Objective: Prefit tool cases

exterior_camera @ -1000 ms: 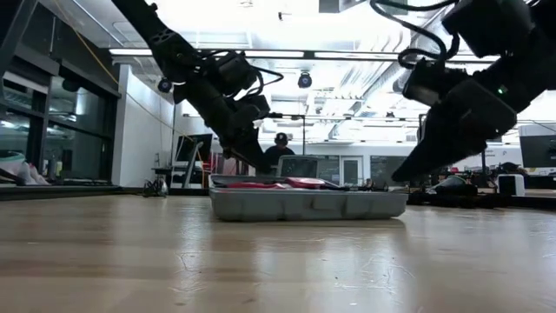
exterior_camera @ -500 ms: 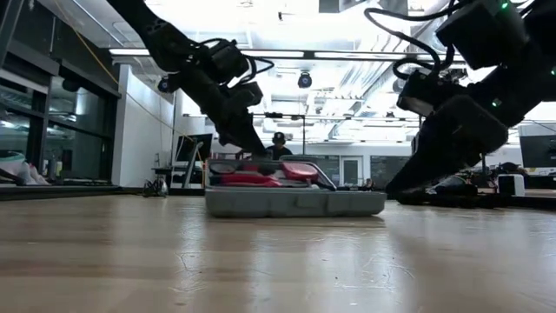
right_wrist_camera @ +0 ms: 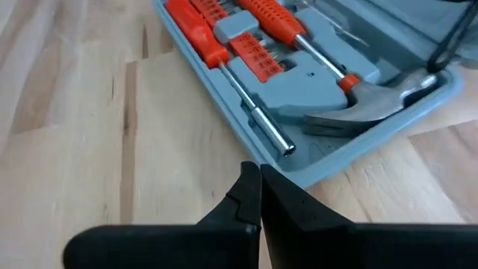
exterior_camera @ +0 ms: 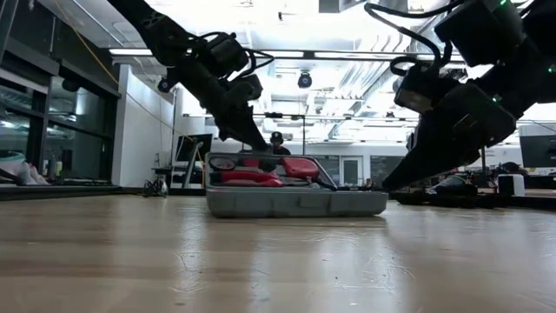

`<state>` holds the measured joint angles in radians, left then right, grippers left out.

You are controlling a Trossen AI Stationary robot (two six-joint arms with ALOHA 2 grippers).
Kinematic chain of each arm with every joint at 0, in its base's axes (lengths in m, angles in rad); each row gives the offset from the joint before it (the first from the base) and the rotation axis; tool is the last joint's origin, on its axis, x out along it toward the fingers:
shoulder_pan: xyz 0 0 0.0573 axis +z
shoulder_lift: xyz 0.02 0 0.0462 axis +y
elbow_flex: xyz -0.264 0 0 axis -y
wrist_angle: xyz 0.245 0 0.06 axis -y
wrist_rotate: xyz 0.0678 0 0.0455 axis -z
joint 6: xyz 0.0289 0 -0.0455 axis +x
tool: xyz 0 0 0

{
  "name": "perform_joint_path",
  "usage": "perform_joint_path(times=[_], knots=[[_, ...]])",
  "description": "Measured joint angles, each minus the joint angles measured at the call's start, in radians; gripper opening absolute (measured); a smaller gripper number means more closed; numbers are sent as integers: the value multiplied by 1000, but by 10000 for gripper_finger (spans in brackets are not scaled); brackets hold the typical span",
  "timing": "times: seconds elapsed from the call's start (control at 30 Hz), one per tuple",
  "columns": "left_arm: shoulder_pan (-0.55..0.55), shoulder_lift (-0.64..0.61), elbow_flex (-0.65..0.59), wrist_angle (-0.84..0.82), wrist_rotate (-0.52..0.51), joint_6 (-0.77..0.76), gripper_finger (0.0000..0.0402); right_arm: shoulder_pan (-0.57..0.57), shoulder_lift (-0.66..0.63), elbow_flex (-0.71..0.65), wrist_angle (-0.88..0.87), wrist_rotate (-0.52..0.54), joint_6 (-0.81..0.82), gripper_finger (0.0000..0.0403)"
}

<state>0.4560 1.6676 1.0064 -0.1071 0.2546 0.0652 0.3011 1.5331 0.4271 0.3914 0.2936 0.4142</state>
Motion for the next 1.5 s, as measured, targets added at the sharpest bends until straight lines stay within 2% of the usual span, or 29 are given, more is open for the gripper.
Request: perform_joint_path(times=[0.33, 0.47, 0.83, 1.2, 1.4, 1.5], knots=[[-5, 0, 1, -3, 2, -12, 0, 0, 205, 124, 20, -20, -57, 0], [-10, 0, 1, -1, -5, -17, 0, -13, 249, 169, 23, -19, -68, 0], [-41, -11, 1, 3, -15, -35, 0, -42, 255, 189, 10, -37, -48, 0], [-93, -116, 1, -10, 17, -100, 0, -62, 256, 190, -1, 24, -33, 0], [-194, -106, -9, 22, 20, -173, 0, -104, 257, 190, 9, 34, -61, 0], [-276, -73, -17, 0, -38, -206, 0, -130, 257, 189, 11, 66, -79, 0]])
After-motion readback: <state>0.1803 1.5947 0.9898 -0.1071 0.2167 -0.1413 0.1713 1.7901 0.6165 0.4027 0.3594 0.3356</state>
